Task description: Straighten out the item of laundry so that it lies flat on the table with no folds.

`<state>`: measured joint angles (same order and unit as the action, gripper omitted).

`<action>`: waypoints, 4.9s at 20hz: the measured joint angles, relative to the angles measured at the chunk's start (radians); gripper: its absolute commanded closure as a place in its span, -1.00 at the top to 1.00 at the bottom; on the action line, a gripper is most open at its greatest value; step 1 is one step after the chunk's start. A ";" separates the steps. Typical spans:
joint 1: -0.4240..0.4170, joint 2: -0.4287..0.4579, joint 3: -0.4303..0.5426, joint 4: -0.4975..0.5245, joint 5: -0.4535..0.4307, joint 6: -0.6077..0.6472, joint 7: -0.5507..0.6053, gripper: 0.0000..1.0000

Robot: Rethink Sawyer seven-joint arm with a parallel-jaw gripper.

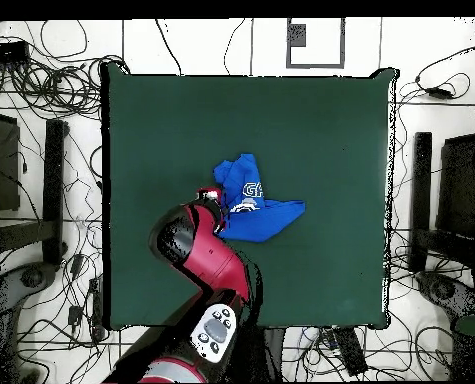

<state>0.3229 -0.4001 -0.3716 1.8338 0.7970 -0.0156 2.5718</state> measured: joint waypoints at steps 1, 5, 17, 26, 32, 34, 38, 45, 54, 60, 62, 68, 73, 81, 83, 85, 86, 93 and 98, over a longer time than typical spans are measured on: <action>0.000 0.000 0.000 0.000 0.000 0.000 0.000 1.00; 0.000 0.000 0.000 0.000 0.000 0.000 0.000 1.00; 0.059 0.022 -0.005 -0.017 0.000 0.000 0.000 1.00; 0.072 0.027 -0.005 -0.021 0.000 0.000 0.000 1.00; 0.064 0.027 -0.005 -0.021 0.000 0.000 0.000 1.00; 0.062 0.027 -0.005 -0.021 0.000 0.000 0.000 1.00; 0.059 0.027 -0.005 -0.021 0.000 -0.001 0.000 1.00; 0.050 0.029 0.001 -0.021 0.000 -0.009 0.000 1.00; 0.040 0.031 0.001 -0.021 0.000 -0.009 0.000 1.00; 0.034 0.045 0.001 -0.021 0.000 -0.009 0.000 1.00; 0.031 0.055 0.003 -0.021 0.000 -0.009 0.000 1.00; 0.023 0.079 0.012 -0.022 0.000 -0.009 0.000 1.00; 0.026 0.093 0.014 -0.022 0.001 -0.009 0.000 1.00; 0.111 0.115 -0.030 -0.023 0.033 0.025 0.000 1.00; 0.128 0.115 -0.038 -0.024 0.038 0.040 0.000 1.00; 0.149 0.115 -0.048 -0.025 0.043 0.065 0.000 1.00; 0.154 0.115 -0.051 -0.025 0.045 0.072 0.000 1.00; 0.160 0.115 -0.059 -0.027 0.046 0.098 0.000 1.00; 0.155 0.115 -0.059 -0.027 0.046 0.098 0.000 1.00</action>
<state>0.4777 -0.2853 -0.4309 1.8071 0.8432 0.0824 2.5718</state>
